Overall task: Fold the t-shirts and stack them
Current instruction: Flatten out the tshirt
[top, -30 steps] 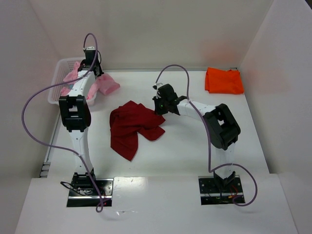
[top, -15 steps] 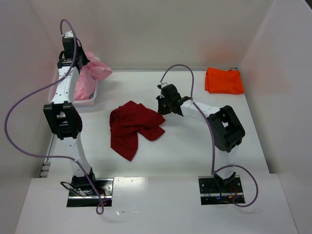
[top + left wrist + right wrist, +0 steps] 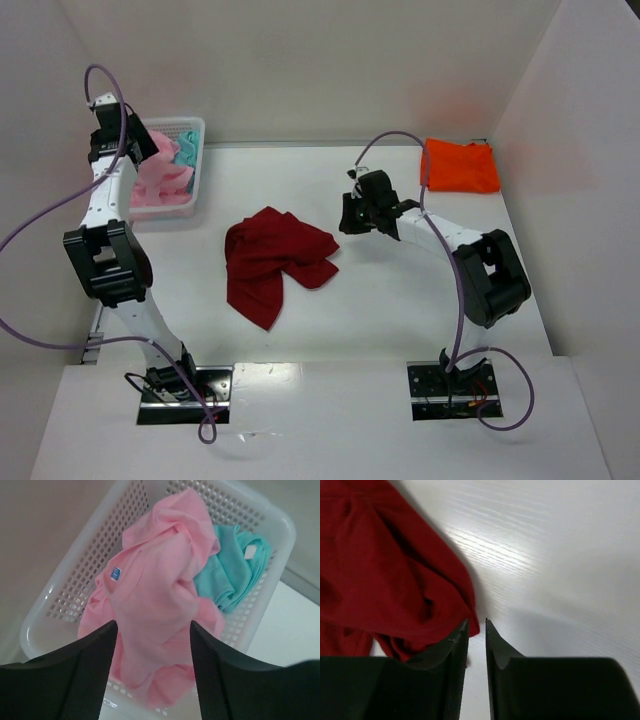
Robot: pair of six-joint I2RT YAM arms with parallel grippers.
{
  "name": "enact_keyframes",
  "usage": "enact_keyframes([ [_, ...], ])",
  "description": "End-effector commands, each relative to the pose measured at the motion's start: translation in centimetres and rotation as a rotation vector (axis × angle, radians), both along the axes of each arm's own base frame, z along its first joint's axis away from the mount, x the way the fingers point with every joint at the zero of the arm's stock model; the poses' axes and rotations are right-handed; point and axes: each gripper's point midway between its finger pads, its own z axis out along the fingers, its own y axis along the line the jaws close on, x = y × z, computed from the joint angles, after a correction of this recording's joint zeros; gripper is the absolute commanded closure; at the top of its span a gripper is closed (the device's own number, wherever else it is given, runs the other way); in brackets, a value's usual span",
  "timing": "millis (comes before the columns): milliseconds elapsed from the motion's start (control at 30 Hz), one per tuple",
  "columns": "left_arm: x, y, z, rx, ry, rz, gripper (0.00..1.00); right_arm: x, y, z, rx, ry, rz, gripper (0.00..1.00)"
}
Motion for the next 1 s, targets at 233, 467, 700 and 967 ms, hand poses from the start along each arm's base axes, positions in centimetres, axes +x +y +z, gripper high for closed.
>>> enact_keyframes([
  [233, -1.1, -5.5, 4.5, -0.026, -0.082, -0.305, 0.00, 0.1, 6.3, 3.1, 0.157, -0.050, 0.223, 0.00],
  [467, -6.4, -16.0, 1.9, -0.180, -0.026, -0.755, 0.00, 0.2, 10.5, 1.0, 0.142, -0.034, 0.323, 0.02],
  [700, -10.2, -21.3, 0.0, -0.202, 0.025, -0.872, 0.00, 2.0, 11.3, -0.4, 0.092, -0.021, 0.347, 0.84],
  [967, -14.5, -29.7, -2.1, -0.364, 0.051, -1.122, 0.00, 7.6, 3.9, 7.8, 0.013, -0.230, 0.059, 0.99],
])
